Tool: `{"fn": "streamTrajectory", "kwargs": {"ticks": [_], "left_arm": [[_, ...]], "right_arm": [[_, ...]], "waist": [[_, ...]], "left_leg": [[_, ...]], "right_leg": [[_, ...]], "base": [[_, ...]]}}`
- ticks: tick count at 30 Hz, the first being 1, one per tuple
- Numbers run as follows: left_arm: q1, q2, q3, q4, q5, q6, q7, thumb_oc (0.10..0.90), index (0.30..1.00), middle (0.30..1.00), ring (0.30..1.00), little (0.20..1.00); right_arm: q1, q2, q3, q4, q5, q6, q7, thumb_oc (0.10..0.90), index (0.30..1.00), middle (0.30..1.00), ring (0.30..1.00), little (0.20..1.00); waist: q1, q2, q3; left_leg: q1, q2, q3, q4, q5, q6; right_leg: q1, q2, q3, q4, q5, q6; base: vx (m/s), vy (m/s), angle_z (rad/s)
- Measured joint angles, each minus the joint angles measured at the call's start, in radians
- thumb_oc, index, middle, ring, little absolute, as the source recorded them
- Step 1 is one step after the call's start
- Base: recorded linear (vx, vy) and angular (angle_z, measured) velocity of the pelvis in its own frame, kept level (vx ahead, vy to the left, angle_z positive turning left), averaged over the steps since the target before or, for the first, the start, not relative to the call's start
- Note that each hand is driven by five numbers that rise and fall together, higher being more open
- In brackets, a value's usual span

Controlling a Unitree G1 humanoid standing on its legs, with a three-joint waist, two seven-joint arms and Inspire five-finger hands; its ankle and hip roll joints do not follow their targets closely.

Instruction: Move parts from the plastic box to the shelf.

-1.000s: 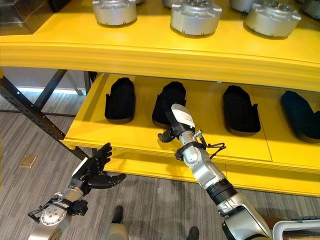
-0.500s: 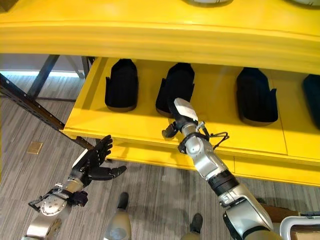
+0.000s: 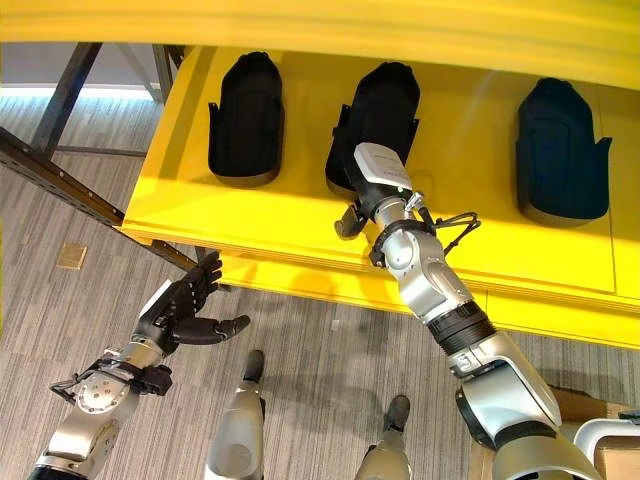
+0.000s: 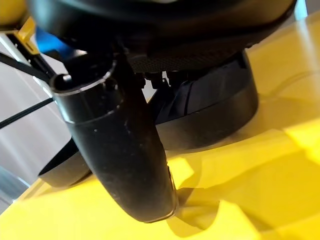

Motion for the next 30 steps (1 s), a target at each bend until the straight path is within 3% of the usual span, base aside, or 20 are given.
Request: {"fn": "streamTrajectory", "kwargs": {"ticks": [14, 30], "left_arm": [[-0.001, 0.002, 0.001, -0.008, 0.0, 0.001, -0.016, 0.9, 1.0, 1.0, 1.0, 1.0], [-0.006, 0.034, 0.005, -0.02, 0.0, 0.012, -0.023, 0.9, 1.0, 1.0, 1.0, 1.0]], "right_arm": [[-0.033, -0.004, 0.003, 0.034, 0.043, 0.01, -0.004, 0.9, 1.0, 1.0, 1.0, 1.0], [-0.038, 0.0, 0.001, 0.043, 0.099, 0.061, -0.013, 0.9, 1.0, 1.0, 1.0, 1.0]], "waist": [[0.002, -0.021, 0.007], [0.008, -0.024, 0.005]], "left_leg": [[-0.032, 0.0, -0.008, 0.05, -0.023, -0.001], [-0.044, 0.0, -0.01, 0.086, -0.037, 0.001]], "right_leg": [[-0.008, 0.002, 0.0, 0.0, 0.005, -0.007], [-0.009, 0.002, 0.005, 0.009, 0.006, -0.008]], "base": [[0.0, -0.008, 0.0], [0.0, 0.0, 0.0]]}}
